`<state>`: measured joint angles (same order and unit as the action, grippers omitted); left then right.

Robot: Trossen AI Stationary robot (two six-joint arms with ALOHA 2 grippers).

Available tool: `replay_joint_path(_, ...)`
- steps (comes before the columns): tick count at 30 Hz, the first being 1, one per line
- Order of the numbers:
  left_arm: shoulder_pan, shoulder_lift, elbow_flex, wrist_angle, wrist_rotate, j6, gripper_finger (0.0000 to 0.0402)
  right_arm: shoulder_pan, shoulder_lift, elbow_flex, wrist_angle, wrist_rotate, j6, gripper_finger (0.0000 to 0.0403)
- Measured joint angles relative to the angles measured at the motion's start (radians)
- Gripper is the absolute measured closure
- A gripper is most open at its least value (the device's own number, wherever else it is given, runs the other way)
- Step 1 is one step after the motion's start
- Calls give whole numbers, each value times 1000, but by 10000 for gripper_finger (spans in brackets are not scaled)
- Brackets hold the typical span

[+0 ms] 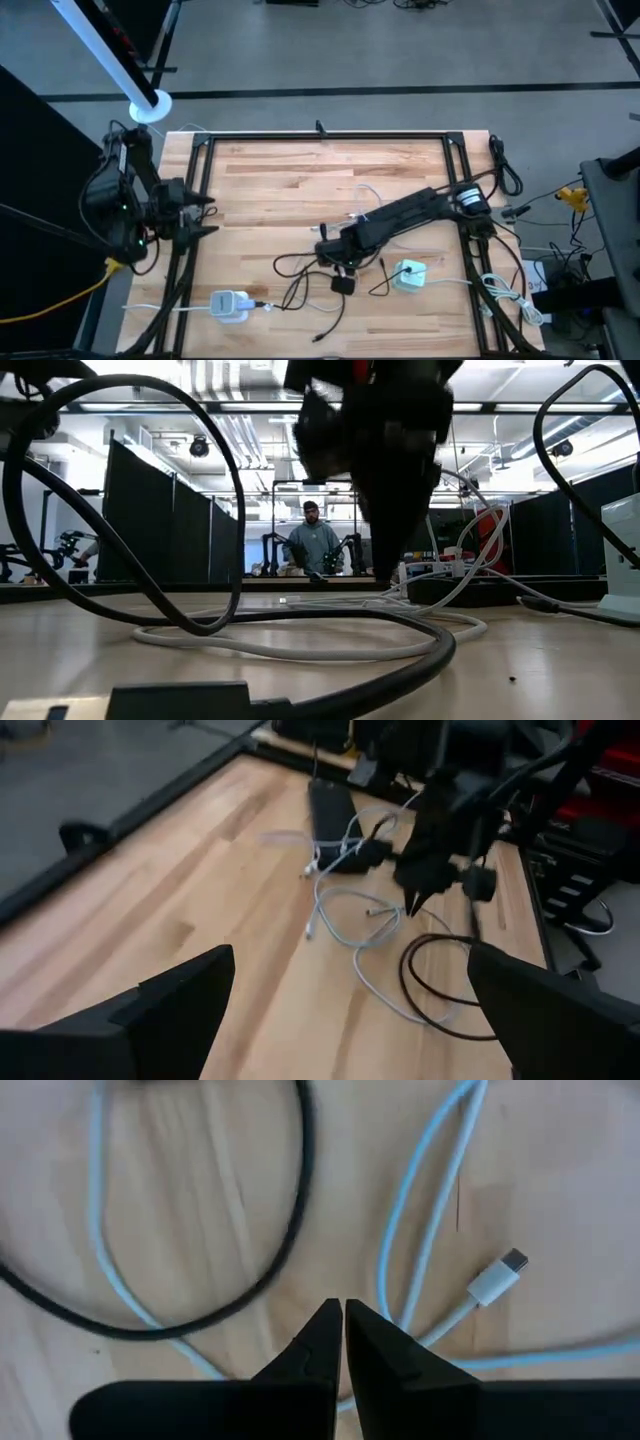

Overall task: Plug in charger cables
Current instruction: Move the white charger cable wire to the top center of the table, then return to Home Position

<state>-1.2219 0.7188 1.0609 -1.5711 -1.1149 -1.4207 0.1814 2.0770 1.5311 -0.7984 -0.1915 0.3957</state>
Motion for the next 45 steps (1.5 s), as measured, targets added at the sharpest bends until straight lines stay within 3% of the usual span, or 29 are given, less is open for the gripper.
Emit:
replay_joint_path(5, 0, -60, -1, 1, -57, 123, 13, -73, 60, 6, -11, -93, -63, 402)
replay_joint_path(8, 0, -96, -1, -1, -77, 163, 13, -134, 70, 6, -14, -92, -28, 402)
replay_joint_path(13, 0, -138, -1, 0, -62, 217, 13, -265, 36, 3, -38, 78, -12, 403)
replay_joint_path(20, 0, -172, -1, 0, 38, 160, 13, -459, -50, -3, -284, 347, -56, 403)
replay_joint_path(25, 0, -160, -2, 0, 72, 125, 13, -542, -141, -3, -361, 388, -49, 403)
replay_joint_path(30, 0, -137, -3, 0, 58, 125, 13, -513, -288, -2, -350, 409, 3, 403)
replay_joint_path(35, 0, -133, -3, 0, 17, 143, 16, -378, -454, -2, -241, 401, 17, 403)
replay_joint_path(38, 0, -135, -4, 0, -91, 168, 30, -285, -553, -3, -116, 399, 30, 403)
replay_joint_path(43, 0, -139, -4, 0, -404, 239, 60, -177, -698, -5, -55, 403, 63, 403)
replay_joint_path(45, 1, -143, -2, 0, -428, 292, 73, -146, -748, -12, -57, 407, 63, 403)
